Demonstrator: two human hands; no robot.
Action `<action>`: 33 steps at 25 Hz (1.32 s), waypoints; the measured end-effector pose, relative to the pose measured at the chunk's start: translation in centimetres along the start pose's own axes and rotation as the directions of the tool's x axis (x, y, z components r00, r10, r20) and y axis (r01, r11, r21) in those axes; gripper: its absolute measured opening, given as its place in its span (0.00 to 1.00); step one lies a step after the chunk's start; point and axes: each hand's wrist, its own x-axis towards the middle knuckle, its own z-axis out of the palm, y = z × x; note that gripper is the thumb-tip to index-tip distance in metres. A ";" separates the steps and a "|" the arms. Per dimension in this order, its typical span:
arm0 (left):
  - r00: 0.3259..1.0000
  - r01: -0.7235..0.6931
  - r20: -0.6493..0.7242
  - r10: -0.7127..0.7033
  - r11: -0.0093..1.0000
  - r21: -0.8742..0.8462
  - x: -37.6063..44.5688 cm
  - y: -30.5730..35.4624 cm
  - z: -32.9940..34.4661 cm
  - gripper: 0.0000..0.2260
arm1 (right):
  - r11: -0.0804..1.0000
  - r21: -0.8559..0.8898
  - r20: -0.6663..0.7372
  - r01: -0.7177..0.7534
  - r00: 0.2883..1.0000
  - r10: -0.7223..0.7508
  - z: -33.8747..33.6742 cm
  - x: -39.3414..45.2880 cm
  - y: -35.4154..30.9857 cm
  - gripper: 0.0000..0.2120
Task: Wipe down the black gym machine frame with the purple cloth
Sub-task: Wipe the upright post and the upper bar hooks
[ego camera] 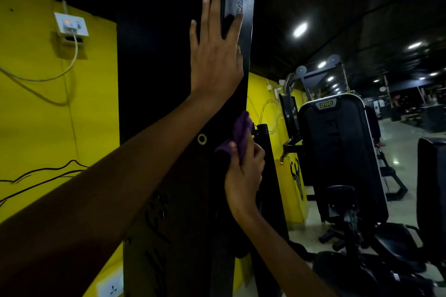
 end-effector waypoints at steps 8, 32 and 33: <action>1.000 -0.006 -0.006 0.006 1.000 -0.025 -2.6 0.2 0.6 0.23 | 0.970 0.146 0.004 -0.193 0.981 0.195 0.4 -2.7 5.9 0.24; 0.998 -0.032 -0.060 0.027 0.995 -0.097 -7.1 0.1 1.9 0.22 | 0.827 0.235 0.055 -0.511 0.856 0.514 1.0 -7.1 7.6 0.10; 0.998 -0.029 -0.058 0.024 0.996 -0.084 -7.2 0.1 1.9 0.22 | 0.872 0.225 0.020 -0.434 0.897 0.441 1.4 -6.9 6.9 0.16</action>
